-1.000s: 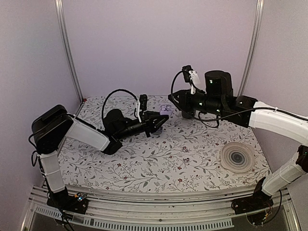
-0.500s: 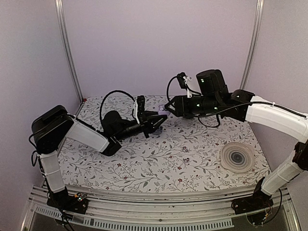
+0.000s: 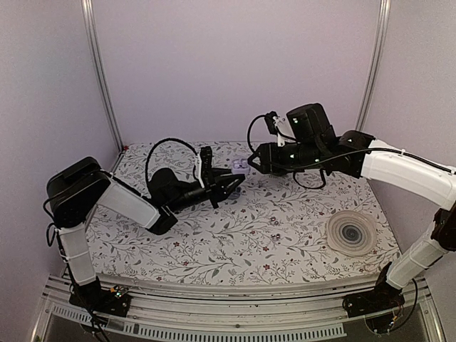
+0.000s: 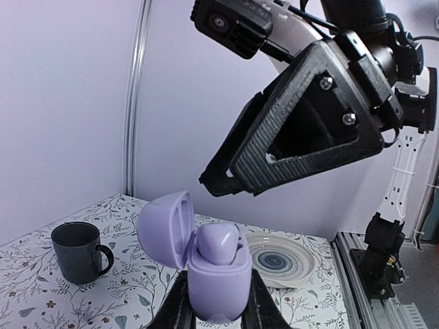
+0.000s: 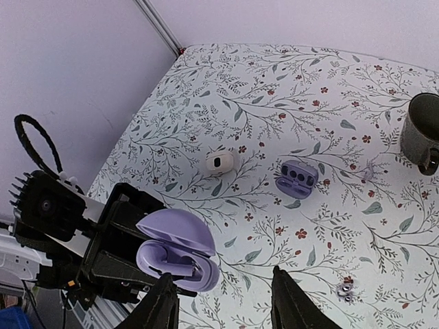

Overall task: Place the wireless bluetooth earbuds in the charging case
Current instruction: Insert the left earbud into the left side groove of the charging case.

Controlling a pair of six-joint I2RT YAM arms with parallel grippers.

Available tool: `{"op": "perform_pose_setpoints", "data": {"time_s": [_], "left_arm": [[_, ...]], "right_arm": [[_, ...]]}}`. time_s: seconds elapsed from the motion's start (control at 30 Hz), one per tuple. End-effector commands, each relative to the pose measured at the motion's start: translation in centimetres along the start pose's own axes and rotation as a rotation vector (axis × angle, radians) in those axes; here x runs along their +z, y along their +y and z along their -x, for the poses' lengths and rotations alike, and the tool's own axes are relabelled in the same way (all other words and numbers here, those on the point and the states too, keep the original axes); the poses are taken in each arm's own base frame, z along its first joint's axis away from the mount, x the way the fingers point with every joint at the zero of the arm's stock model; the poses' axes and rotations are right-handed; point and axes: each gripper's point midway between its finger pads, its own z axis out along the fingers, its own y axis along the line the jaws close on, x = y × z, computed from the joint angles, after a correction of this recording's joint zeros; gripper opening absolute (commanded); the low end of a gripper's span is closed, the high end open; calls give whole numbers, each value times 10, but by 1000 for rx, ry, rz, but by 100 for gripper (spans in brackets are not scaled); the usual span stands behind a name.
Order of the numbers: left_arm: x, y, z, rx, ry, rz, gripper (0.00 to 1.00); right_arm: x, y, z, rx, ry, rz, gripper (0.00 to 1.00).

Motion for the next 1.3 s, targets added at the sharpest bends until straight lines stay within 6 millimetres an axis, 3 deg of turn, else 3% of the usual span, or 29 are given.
{"op": "perform_pose_setpoints", "data": {"time_s": [0.0, 0.5, 0.7, 1.27], "left_arm": [[-4, -2, 15, 51, -47, 1, 0], [-2, -8, 11, 79, -29, -11, 0], [-2, -9, 12, 79, -32, -16, 0], [2, -12, 13, 84, -30, -32, 0]], "right_arm": [[6, 1, -5, 7, 27, -11, 47], [3, -2, 3, 28, -6, -35, 46], [11, 6, -1, 11, 12, -12, 46], [15, -2, -7, 2, 15, -57, 45]]}}
